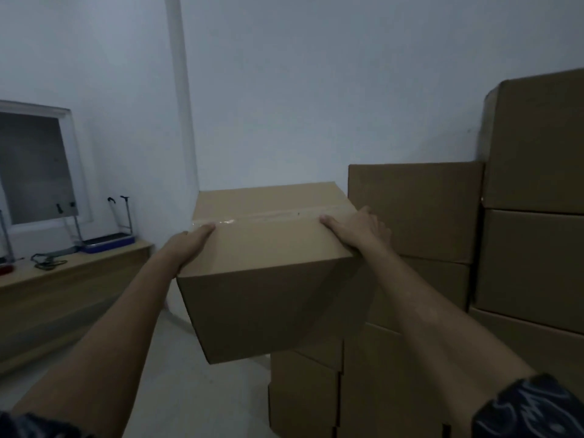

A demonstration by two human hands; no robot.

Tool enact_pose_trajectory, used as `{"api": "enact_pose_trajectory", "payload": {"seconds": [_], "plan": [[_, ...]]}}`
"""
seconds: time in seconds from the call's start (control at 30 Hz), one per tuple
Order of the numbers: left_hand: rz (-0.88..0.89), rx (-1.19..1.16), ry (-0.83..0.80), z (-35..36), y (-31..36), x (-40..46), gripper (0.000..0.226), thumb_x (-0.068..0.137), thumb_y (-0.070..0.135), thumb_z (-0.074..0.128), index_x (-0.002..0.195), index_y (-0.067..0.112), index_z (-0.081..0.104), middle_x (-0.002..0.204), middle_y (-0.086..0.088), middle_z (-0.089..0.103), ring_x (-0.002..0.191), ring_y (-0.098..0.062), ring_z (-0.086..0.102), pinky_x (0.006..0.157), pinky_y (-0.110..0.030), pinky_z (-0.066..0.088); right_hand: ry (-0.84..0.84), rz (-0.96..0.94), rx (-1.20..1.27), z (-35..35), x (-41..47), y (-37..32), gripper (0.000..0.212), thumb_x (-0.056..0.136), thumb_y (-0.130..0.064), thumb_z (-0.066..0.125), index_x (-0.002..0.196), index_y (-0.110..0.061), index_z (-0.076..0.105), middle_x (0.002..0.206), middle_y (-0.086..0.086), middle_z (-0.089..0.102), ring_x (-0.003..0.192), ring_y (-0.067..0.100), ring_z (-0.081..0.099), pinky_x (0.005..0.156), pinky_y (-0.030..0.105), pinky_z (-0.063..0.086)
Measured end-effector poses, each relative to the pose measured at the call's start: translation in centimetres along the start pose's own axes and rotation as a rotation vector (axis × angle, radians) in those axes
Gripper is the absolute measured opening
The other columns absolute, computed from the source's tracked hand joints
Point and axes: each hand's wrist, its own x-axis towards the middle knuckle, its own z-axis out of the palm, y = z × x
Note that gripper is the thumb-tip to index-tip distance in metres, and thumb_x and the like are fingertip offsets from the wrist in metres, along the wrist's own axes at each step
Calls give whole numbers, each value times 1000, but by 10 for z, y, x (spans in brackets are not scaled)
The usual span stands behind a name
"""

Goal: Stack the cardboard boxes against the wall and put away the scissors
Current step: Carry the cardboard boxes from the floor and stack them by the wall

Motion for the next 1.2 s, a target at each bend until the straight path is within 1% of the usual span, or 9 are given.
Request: {"api": "enact_pose_trajectory", "payload": {"seconds": [0.1, 0.23, 0.43, 0.57, 0.73, 0.9, 1.03, 1.13, 1.2], "plan": [[25, -18, -42, -16, 12, 47, 86, 79, 68, 54, 137, 5, 47, 132, -18, 54, 111, -36, 58, 90, -39, 46, 43, -3, -13, 20, 30, -32, 113, 71, -87, 53, 145, -4, 35, 142, 14, 52, 130, 35, 50, 100, 41, 41], [62, -94, -196, -30, 22, 144, 96, 51, 76, 63, 122, 12, 61, 118, -15, 67, 100, -33, 67, 94, -46, 51, 137, 29, -26, 42, 78, -70, 112, 71, -86, 53, 144, -3, 37, 141, 14, 53, 129, 35, 51, 99, 41, 41], [138, -123, -327, -12, 41, 294, 110, 46, 85, 66, 129, 14, 56, 119, -13, 65, 102, -35, 66, 93, -51, 51, 260, 138, -66, 72, 140, -106, 110, 70, -86, 53, 141, -3, 38, 139, 16, 54, 127, 35, 52, 97, 42, 42], [184, -132, -439, 5, 67, 322, 92, 66, 76, 61, 129, 10, 54, 118, -15, 64, 100, -33, 66, 87, -44, 54, 313, 218, -101, 86, 174, -118, 108, 73, -85, 52, 141, -2, 37, 139, 16, 53, 127, 35, 52, 98, 42, 41], [190, -122, -531, 31, 83, 377, 83, 73, 72, 59, 129, 10, 54, 116, -15, 65, 101, -34, 66, 89, -44, 53, 345, 254, -134, 97, 217, -124, 108, 75, -86, 47, 143, -2, 39, 141, 17, 52, 128, 36, 51, 100, 43, 41], [203, -122, -648, 58, 108, 412, 65, 87, 61, 53, 124, 8, 56, 110, -18, 66, 95, -33, 66, 75, -37, 51, 379, 240, -202, 103, 261, -124, 105, 77, -87, 41, 140, -2, 45, 138, 16, 55, 126, 35, 54, 98, 43, 42], [225, -187, -643, 79, 124, 435, 48, 94, 52, 47, 121, 13, 47, 96, -12, 58, 80, -28, 59, 65, -34, 45, 381, 251, -256, 104, 293, -126, 103, 80, -86, 36, 140, -3, 43, 138, 15, 55, 125, 34, 53, 96, 42, 43], [239, -257, -650, 89, 136, 455, 63, 90, 56, 50, 138, 17, 38, 121, -6, 50, 86, -23, 57, 65, -33, 45, 477, 233, -293, 110, 309, -130, 95, 85, -82, 36, 142, -7, 42, 138, 18, 51, 126, 37, 50, 97, 45, 42], [279, -262, -647, 94, 145, 467, 70, 87, 58, 52, 143, 18, 36, 131, -2, 43, 93, -21, 56, 73, -35, 48, 571, 186, -338, 114, 320, -132, 86, 87, -79, 35, 140, -11, 46, 135, 17, 52, 123, 36, 50, 94, 45, 43]]}}
